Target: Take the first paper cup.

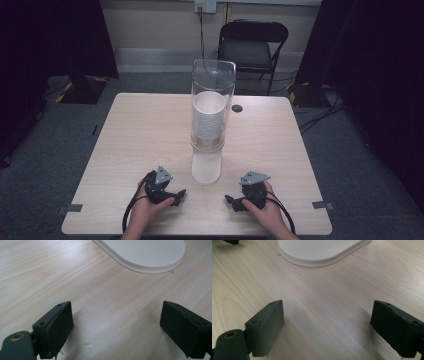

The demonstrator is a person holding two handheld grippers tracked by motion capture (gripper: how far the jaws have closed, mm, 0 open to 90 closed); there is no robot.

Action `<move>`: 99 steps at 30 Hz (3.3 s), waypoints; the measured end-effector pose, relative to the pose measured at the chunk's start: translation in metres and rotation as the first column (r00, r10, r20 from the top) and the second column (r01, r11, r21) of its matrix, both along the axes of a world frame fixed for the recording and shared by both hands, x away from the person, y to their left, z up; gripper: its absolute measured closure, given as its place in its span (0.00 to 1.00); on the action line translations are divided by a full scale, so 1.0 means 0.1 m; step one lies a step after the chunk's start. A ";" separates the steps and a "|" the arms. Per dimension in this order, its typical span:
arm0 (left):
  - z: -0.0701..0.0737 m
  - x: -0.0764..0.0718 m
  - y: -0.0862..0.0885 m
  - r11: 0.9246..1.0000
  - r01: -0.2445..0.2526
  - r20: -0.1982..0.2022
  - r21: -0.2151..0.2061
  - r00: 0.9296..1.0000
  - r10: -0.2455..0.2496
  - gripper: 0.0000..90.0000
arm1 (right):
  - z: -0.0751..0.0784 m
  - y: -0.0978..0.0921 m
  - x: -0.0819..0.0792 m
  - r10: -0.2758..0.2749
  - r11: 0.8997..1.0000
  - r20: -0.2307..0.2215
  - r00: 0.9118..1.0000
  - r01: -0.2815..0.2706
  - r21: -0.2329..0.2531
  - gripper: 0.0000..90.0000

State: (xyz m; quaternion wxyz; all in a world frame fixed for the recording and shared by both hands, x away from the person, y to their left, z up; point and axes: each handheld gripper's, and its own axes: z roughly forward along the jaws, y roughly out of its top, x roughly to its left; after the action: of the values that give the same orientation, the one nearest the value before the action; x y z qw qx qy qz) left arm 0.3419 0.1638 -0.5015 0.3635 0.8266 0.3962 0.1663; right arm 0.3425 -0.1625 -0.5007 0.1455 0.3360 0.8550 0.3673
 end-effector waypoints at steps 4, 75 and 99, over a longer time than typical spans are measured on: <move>0.02 0.01 0.01 1.000 -0.017 0.006 -0.012 1.000 0.017 0.20 | 0.00 0.00 0.00 0.000 1.000 0.000 1.000 0.000 0.000 0.12; 0.22 0.32 -0.90 0.994 0.027 0.111 -0.110 0.994 -0.015 0.41 | 0.00 0.00 0.00 0.006 1.000 0.004 1.000 -0.006 -0.001 0.12; 0.14 -0.01 -0.23 0.987 0.150 0.080 -0.054 0.986 -0.146 0.39 | 0.00 0.00 0.01 0.011 1.000 0.001 1.000 -0.011 0.002 0.12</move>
State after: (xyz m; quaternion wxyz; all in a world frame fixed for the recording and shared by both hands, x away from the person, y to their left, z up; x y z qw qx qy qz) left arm 0.3412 0.1409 -0.4873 0.4141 0.8356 0.3244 0.1582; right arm 0.3430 -0.1628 -0.5007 0.1434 0.3312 0.8565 0.3691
